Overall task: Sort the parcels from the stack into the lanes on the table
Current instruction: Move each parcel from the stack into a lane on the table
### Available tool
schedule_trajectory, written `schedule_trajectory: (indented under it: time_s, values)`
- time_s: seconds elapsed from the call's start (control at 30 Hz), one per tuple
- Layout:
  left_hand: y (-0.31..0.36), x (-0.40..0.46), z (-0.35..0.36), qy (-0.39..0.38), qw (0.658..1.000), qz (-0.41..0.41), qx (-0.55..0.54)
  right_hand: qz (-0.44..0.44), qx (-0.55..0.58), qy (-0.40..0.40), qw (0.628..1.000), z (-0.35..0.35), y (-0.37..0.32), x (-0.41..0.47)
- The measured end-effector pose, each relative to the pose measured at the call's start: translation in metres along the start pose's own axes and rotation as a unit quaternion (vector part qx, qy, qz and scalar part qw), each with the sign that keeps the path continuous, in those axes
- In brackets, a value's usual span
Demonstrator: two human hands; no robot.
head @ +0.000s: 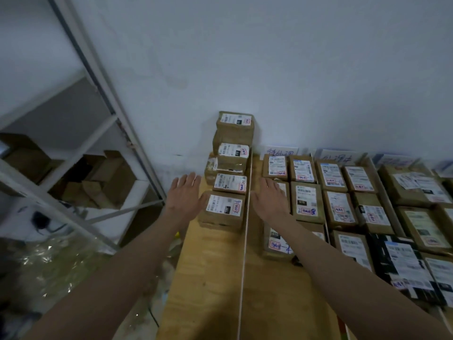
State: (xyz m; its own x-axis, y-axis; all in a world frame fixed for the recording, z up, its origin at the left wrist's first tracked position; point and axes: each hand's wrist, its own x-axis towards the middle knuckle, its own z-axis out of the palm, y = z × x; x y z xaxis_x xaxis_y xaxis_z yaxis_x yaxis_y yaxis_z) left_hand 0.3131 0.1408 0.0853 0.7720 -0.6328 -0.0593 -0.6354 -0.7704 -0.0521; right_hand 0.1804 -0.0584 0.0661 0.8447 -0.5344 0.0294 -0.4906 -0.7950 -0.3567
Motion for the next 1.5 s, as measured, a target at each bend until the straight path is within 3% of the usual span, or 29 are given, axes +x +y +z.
schedule_trajectory:
  time_s: [0.47,0.93,1.1,1.33,1.5]
  values:
    - [-0.062,0.137,-0.037,0.039,0.997,0.063,0.016,0.063,0.005,0.041,0.997,-0.021,-0.060,0.125]
    - [-0.041,0.313,-0.035,0.066,0.994,0.089,0.002,0.145,0.063,0.034,0.987,-0.002,-0.024,0.283]
    - [-0.025,0.358,-0.022,0.035,0.996,0.087,-0.012,0.185,0.132,0.012,0.974,0.014,-0.017,0.329]
    - [-0.010,0.377,0.006,0.000,0.992,0.045,-0.122,0.243,0.223,-0.008,0.944,0.039,-0.017,0.355]
    - [-0.004,0.375,0.015,-0.041,0.965,-0.008,-0.259,0.263,0.276,0.009,0.924,0.039,-0.018,0.354]
